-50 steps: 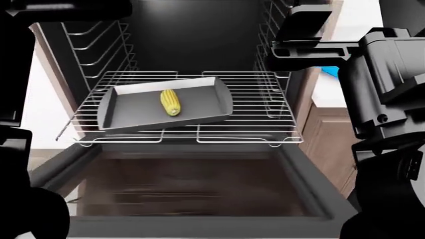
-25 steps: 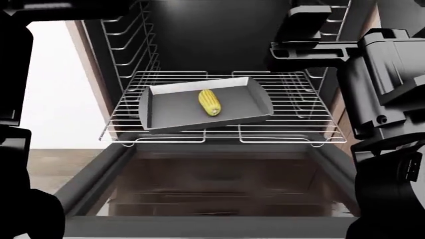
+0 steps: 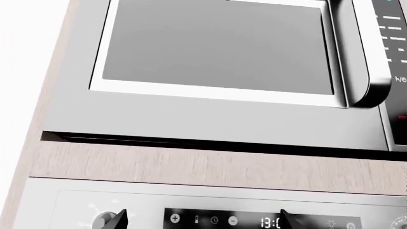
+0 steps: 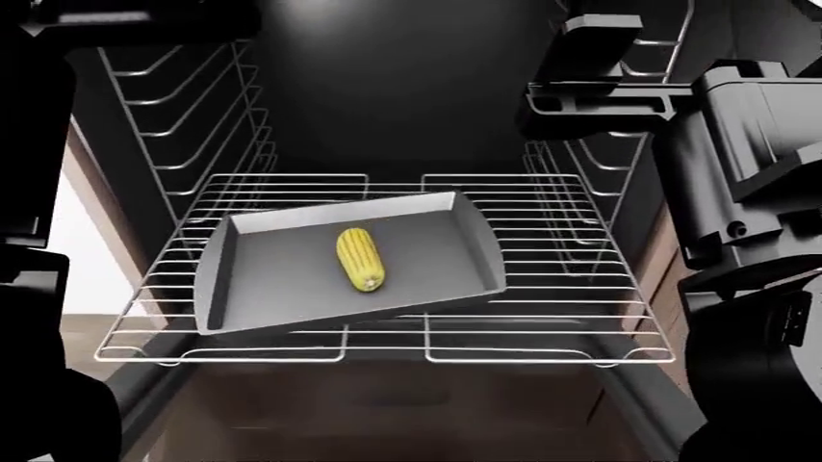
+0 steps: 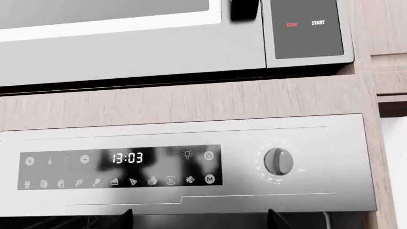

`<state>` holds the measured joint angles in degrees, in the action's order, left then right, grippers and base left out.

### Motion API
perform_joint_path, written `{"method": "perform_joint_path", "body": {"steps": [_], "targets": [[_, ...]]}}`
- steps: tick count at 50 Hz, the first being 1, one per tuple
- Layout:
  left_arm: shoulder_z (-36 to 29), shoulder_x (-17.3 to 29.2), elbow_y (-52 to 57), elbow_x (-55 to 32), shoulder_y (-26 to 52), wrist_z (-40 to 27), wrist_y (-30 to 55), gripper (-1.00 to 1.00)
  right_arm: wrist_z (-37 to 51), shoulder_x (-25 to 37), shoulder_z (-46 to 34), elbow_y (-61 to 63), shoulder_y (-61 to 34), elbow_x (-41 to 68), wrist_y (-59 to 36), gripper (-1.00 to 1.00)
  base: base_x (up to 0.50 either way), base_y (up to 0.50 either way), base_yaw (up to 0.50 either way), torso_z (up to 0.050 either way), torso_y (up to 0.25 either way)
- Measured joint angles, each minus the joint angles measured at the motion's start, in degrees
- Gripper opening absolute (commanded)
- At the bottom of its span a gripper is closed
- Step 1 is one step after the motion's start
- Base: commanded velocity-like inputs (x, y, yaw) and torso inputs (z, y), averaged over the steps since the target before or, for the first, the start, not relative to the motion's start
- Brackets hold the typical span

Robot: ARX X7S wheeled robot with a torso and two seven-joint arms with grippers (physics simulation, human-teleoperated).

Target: Pick the corn from the oven and place it on the plate on the counter.

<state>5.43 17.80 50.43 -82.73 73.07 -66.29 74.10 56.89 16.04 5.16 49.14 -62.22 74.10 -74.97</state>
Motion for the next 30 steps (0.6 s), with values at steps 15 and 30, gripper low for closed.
{"method": "perform_joint_path", "body": {"steps": [15,30], "targets": [[-0.4,0.4,0.3,-0.5,0.0,-0.5,-1.2,1.0,0.1,0.6,-0.7,0.3,0.3,0.4,1.4,1.0,0.0,0.0,0.0,0.0,0.0],[-2.1,0.9,1.7,-0.4,1.1,0.9,-1.7,1.0,0.3,1.1,-1.6,-0.1,0.9,1.2,2.3,1.0,0.0,0.0,0.0,0.006,-0.233]]}}
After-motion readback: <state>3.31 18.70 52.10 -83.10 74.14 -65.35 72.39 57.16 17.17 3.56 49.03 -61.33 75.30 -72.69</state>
